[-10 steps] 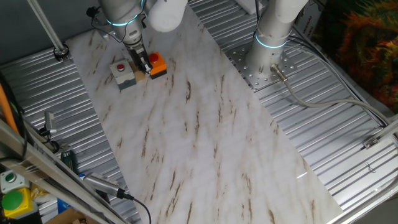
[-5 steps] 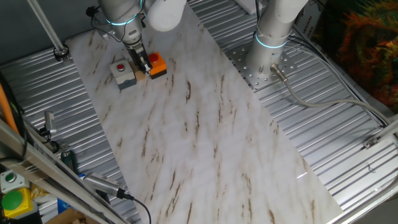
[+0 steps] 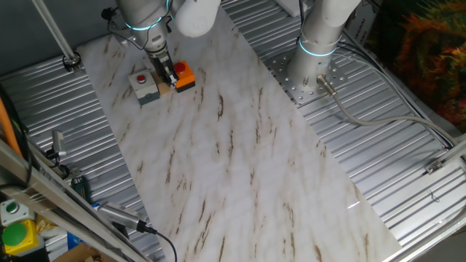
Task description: Approach and touch the side of the small block
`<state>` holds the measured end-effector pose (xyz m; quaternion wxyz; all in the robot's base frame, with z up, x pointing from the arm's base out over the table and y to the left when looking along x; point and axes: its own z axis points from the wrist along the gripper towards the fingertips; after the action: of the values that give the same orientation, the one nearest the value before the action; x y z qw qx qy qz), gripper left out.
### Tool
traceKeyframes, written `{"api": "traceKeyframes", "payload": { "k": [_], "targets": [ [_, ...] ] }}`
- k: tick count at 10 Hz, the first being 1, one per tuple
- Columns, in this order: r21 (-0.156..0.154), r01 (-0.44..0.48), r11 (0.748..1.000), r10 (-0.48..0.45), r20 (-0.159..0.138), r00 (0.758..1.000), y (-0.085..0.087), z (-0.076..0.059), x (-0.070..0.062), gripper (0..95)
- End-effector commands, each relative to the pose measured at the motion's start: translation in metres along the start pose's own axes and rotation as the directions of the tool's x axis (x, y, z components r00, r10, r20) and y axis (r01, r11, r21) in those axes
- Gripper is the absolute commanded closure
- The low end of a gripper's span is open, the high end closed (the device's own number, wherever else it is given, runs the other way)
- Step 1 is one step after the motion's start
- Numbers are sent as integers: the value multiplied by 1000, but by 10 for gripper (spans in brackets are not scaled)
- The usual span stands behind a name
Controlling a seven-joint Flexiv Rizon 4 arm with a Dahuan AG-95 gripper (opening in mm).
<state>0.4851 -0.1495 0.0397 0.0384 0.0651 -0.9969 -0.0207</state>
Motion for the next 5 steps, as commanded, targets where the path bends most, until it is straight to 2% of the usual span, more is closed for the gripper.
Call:
{"api": "traceKeyframes", "payload": {
  "k": [1,5],
  "targets": [
    [-4,-6,1000,6,0,1000,0,0,-1,950],
    [-6,-22,1000,22,0,1000,1,0,-1,950]
  ]
}}
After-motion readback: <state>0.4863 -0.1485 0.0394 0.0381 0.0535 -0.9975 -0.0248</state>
